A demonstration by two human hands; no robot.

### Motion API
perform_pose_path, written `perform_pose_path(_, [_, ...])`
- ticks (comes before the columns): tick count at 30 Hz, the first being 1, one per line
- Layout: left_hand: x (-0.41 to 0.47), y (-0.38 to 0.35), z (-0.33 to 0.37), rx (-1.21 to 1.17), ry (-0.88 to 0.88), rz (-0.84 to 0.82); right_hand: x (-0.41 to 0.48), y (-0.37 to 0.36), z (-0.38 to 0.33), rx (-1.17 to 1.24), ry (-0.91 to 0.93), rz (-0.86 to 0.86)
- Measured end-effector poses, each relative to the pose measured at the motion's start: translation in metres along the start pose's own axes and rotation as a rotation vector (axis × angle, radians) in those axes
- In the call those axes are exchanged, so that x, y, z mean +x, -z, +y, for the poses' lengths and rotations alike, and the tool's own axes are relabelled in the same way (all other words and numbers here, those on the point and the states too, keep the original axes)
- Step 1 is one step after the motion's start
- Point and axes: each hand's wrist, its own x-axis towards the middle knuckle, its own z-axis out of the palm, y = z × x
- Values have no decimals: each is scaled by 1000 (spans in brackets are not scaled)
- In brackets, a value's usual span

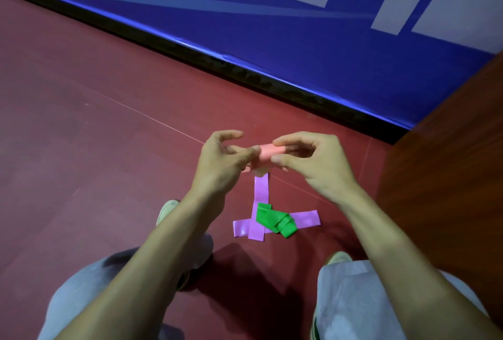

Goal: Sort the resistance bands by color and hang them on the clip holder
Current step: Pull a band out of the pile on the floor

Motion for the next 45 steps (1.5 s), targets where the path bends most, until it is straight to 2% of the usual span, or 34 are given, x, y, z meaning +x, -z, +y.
perform_pose_path(5, [-3, -2, 1, 134, -117, -53, 1, -3, 8, -289, 156, 105])
perform_pose_path(10, [-2, 1, -2, 356, -253, -120, 3, -2, 11, -254, 163, 95])
perform_pose_path(13, [-3, 2, -3, 655, -419, -49, 3, -1, 9, -216, 175, 49])
perform_pose_path(15, [-4, 2, -2, 719, -468, -12, 3, -1, 9, -197, 179, 29])
perform_pose_path(24, [-3, 4, 2, 682, -611, -28, 4, 4, 9, -159, 137, 13])
perform_pose_path(29, [-13, 10, 10, 530, -661, -52, 9, -2, 12, -60, -66, -10])
perform_pose_path(32, [-17, 15, 15, 406, -678, -24, 4, -5, 4, 118, -143, -75])
perform_pose_path(38, [-15, 27, 18, 246, -631, 78, 1, -18, 2, 198, -193, -216])
perform_pose_path(40, [-12, 32, 19, 230, -626, 95, 0, -22, 5, 197, -163, -286])
perform_pose_path(42, [-10, 35, 20, 226, -622, 109, -1, -25, 9, 77, -86, -352])
perform_pose_path(45, [-11, 38, 23, 248, -633, 119, 0, -30, 13, -82, 15, -356])
